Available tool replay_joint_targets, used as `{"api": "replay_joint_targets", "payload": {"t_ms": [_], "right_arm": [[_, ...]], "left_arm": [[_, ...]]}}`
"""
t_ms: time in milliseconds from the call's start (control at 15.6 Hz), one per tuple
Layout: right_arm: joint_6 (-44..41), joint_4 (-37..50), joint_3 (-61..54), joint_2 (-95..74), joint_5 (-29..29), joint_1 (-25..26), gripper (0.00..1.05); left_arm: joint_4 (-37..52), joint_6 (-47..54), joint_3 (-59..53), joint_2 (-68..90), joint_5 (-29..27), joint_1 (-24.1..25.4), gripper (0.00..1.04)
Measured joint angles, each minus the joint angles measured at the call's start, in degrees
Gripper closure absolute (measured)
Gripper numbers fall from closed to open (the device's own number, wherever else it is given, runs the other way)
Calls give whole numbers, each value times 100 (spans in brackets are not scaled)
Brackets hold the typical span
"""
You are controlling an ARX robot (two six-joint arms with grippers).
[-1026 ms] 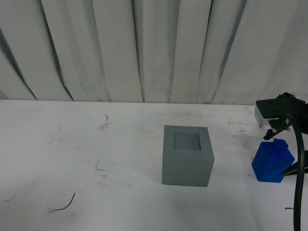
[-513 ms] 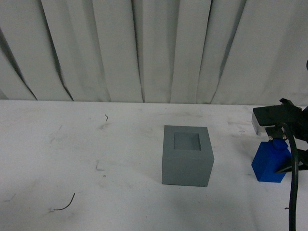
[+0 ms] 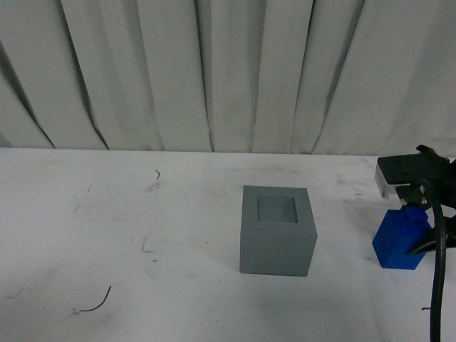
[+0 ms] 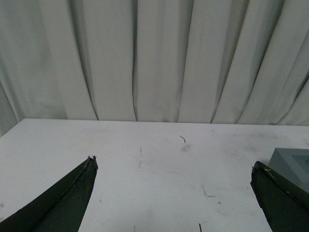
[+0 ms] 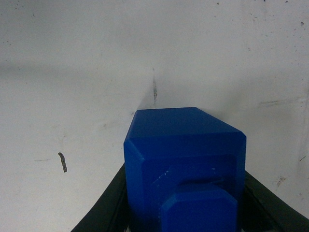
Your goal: Insert blue part into gray base
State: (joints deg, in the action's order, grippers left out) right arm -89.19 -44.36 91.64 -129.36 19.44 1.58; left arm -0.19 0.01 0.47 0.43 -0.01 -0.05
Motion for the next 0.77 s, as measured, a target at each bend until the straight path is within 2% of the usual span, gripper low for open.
{"api": "replay_joint_targets", "payload": {"t_ms": [449,769], "right_arm": [[4,-417,186,243,46,0,58],[31,-1453,1088,782,575,-188,58]], "left_arm": [[2,-2,0,0,0,0,7],[2,-2,0,0,0,0,7]]}}
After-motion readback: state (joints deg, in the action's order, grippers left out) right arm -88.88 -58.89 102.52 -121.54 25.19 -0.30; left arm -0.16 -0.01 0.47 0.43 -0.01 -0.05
